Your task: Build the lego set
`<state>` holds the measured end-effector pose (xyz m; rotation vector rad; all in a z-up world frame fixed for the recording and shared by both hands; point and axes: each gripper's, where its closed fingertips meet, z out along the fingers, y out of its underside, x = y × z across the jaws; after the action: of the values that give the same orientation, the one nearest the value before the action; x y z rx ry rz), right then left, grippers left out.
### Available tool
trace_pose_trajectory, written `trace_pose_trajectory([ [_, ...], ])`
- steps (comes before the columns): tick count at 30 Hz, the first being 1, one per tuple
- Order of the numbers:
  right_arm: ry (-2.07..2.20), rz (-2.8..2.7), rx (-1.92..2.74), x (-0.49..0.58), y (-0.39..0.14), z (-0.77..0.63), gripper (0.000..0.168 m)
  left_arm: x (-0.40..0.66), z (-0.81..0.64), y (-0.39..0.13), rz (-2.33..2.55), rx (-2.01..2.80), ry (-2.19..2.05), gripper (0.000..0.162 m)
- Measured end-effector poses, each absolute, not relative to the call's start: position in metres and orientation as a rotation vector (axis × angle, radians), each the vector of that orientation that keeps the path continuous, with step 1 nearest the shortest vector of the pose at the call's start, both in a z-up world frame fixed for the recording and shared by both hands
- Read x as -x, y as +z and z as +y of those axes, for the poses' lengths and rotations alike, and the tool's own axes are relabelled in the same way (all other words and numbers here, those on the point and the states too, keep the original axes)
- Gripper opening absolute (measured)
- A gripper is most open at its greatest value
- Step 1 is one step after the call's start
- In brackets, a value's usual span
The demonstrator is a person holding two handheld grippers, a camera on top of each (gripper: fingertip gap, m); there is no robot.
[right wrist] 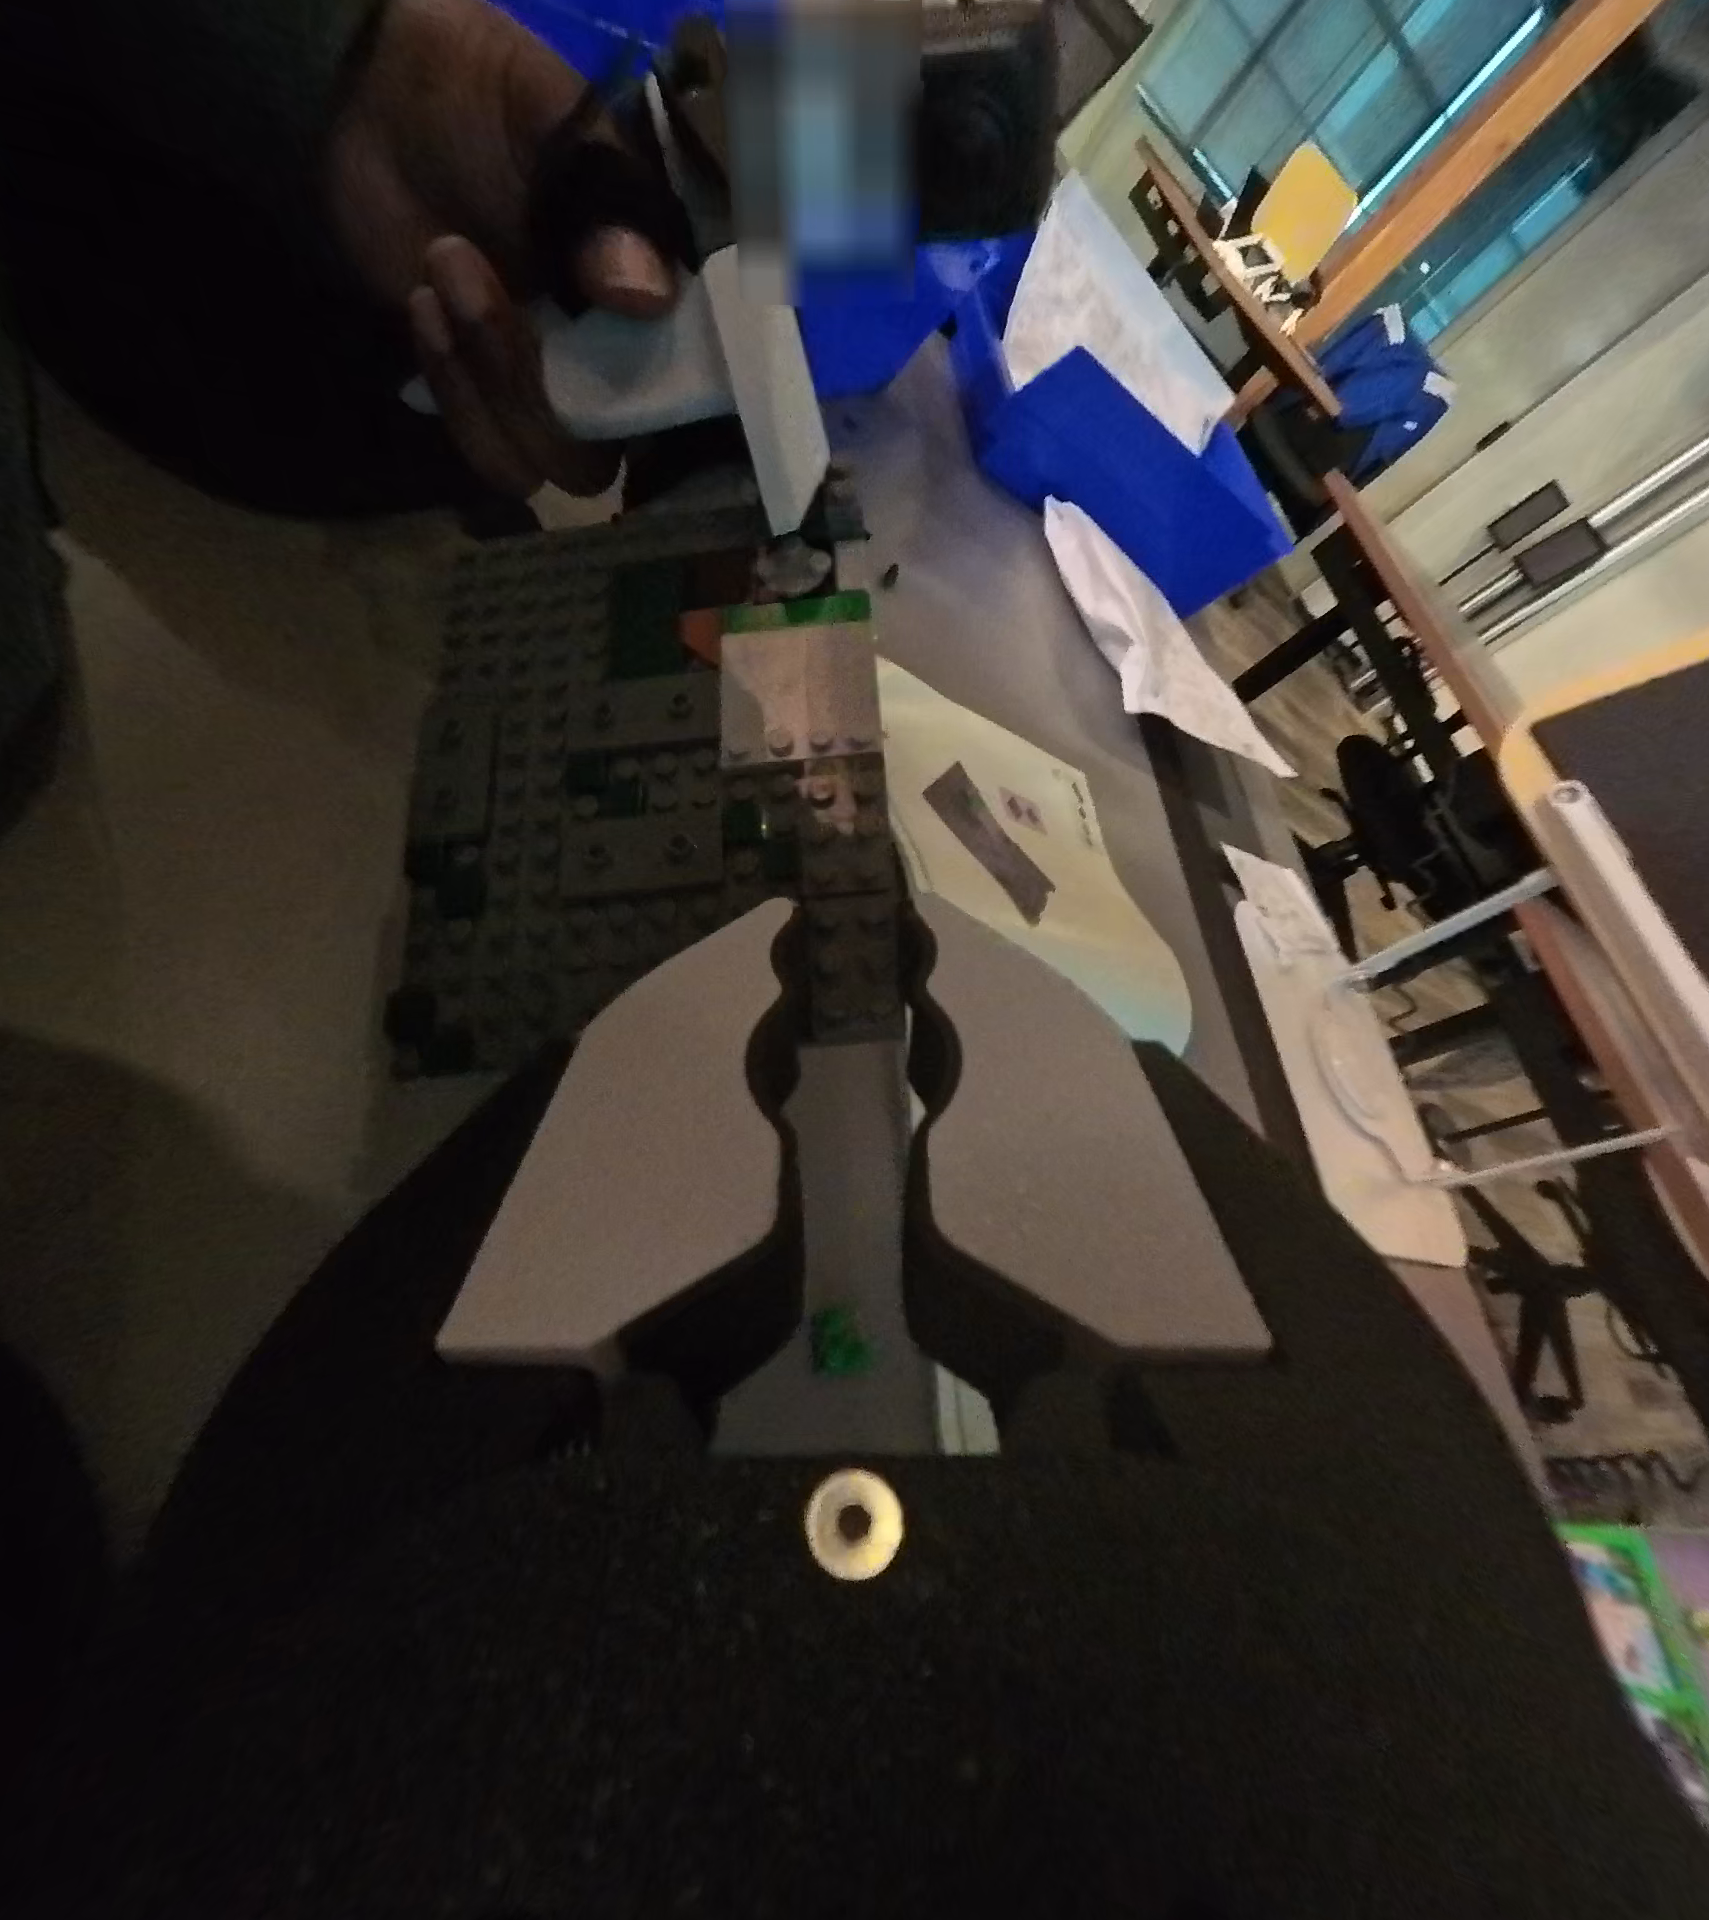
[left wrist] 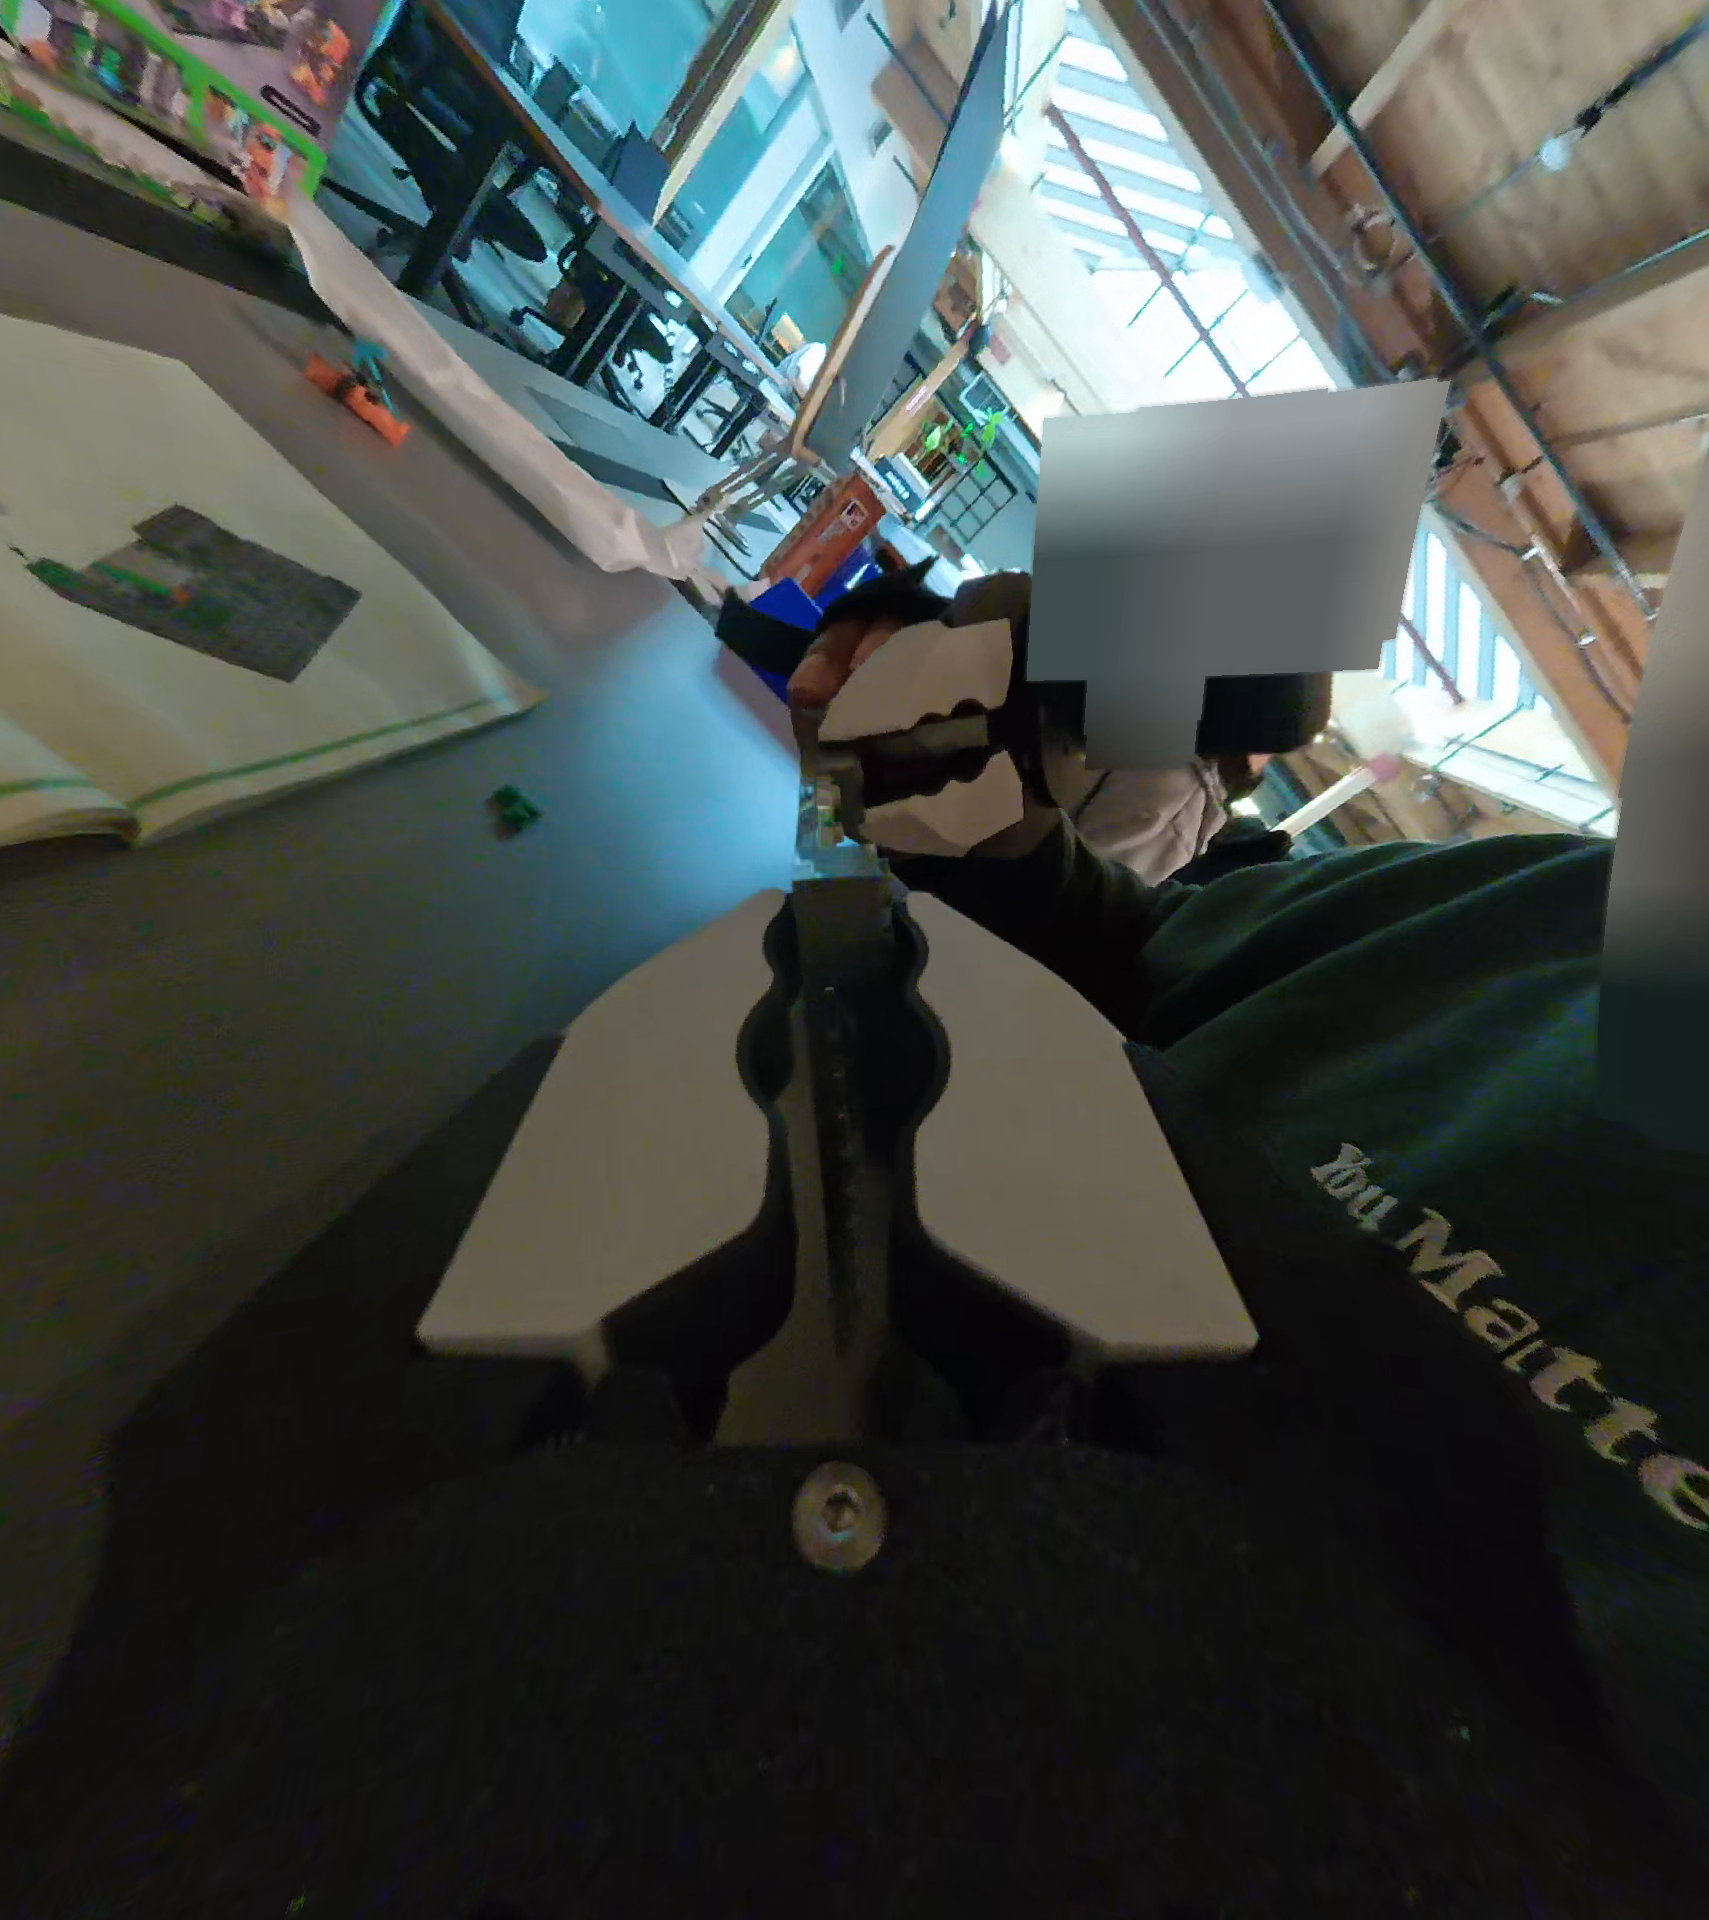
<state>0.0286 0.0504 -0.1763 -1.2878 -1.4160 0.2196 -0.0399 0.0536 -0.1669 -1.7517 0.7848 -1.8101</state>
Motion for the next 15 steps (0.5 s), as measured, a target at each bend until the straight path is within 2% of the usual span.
trace_pose_trajectory([
  [15,0.105,-1.406,1.211,-0.0268,-0.1699,0.0456,0.016,0.0417,0.0486,-0.1618,0.866,1.692,-1.746,0.015],
])
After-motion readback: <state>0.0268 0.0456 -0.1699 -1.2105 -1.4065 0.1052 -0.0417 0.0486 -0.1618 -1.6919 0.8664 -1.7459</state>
